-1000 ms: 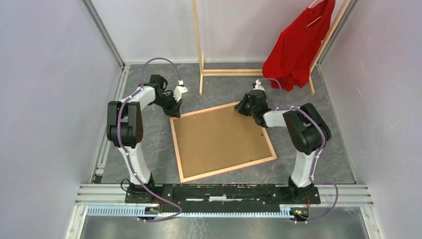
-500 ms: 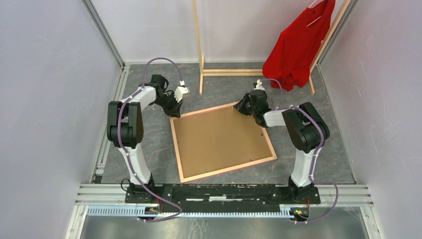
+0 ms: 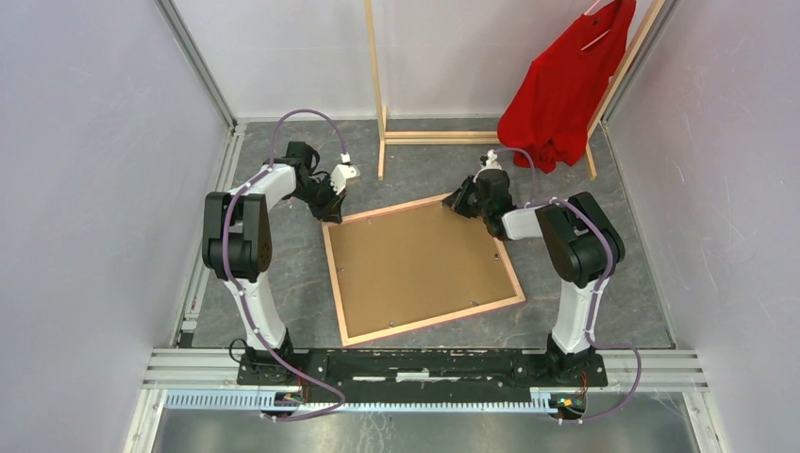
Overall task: Put the photo into the frame
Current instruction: Install the photo frame at the center of the board.
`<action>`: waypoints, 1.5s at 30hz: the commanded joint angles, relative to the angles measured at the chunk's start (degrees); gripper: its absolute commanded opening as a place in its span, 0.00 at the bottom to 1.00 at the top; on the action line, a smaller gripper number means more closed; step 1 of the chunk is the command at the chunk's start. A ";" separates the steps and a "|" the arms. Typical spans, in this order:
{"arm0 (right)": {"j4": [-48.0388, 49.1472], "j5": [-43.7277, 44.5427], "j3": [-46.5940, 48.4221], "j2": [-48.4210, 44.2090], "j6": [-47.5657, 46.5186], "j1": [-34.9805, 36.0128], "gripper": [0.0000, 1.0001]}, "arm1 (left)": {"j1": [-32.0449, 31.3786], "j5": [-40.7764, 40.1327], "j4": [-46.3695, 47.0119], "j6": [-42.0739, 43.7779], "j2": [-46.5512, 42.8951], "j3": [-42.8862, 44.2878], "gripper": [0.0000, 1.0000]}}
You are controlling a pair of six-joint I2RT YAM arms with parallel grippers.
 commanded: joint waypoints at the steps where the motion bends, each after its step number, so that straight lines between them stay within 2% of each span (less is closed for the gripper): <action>1: 1.63 -1.19 -0.60 -4.09 -3.49 -1.26 0.00 | -1.79 -3.04 2.06 2.36 2.04 -2.48 0.18; 3: 0.30 -0.26 -1.04 -5.89 -5.34 -1.61 0.06 | -1.79 -3.28 2.10 2.34 1.91 -2.42 0.18; 5: -1.40 0.67 -1.09 -7.13 -7.09 -1.59 0.07 | -1.80 -3.38 2.10 2.18 1.90 -2.28 0.18; 20: -2.38 -0.61 1.00 -1.63 -6.04 -0.60 0.06 | -1.80 -2.79 2.06 1.78 1.50 -2.20 0.18; 24: -4.91 -0.73 3.55 -0.88 -7.44 0.31 0.08 | -1.79 -2.46 2.10 1.57 1.50 -2.15 0.18; 28: -15.11 8.15 5.04 -7.98 -16.01 3.84 0.24 | -1.79 -2.61 2.10 1.39 1.20 -2.05 0.18; 32: -24.19 14.56 0.82 -17.51 -19.32 5.80 0.24 | -1.79 -2.97 2.05 1.42 1.11 -1.95 0.18; 40: -33.63 21.56 -16.91 -35.78 -20.50 6.61 0.09 | -1.79 -2.66 2.10 1.43 0.87 -2.38 0.18; 45: -34.60 21.35 -21.73 -40.78 -20.73 6.59 0.04 | -1.80 -2.45 2.10 1.41 0.46 -2.77 0.18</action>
